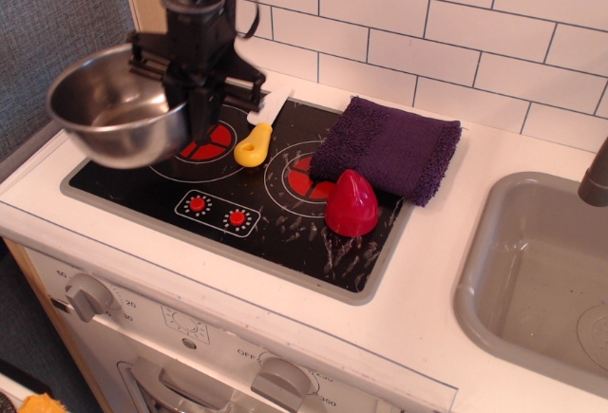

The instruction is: Move the bowl to lower left of cooktop

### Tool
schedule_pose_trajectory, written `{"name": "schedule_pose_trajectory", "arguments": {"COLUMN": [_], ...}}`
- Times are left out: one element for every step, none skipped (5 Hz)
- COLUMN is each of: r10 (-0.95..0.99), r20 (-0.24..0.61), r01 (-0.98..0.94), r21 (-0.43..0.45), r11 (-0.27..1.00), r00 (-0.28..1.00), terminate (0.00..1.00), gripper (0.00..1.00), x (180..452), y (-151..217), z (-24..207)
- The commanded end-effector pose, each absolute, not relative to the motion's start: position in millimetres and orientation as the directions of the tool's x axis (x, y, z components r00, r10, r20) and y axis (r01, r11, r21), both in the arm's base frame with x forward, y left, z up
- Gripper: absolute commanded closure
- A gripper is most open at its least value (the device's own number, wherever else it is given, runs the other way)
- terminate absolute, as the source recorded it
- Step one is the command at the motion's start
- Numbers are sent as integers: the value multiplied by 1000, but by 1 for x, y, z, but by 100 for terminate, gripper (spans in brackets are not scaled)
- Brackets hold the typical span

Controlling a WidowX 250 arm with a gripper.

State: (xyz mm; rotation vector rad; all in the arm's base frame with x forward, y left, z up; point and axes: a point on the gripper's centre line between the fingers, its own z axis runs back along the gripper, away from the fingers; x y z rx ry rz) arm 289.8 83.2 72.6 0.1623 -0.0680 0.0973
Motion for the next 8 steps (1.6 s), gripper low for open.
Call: {"name": "schedule_pose_trajectory", "arguments": {"r10": [125,130,148,129,105,23,-133,-159], "r20": [85,78,64,73,101,171,226,253], "r01": [-139,-143,-157,-139,-122,-54,92,139], "r21": [174,187,175,155,179,184,183,96], "r11": [975,972,972,978,976,981,979,986], "r00": [988,988,987,989,989,985,965,954], "terminate": [0,0,0,0,0,0,0,0], "gripper": [100,100,100,0,0,0,0,0], "x": [288,289,286,285,288,293,297,302], "y": [100,104,109,107,101,82,50,24], "z": [60,54,45,47,59,87,120,138]}}
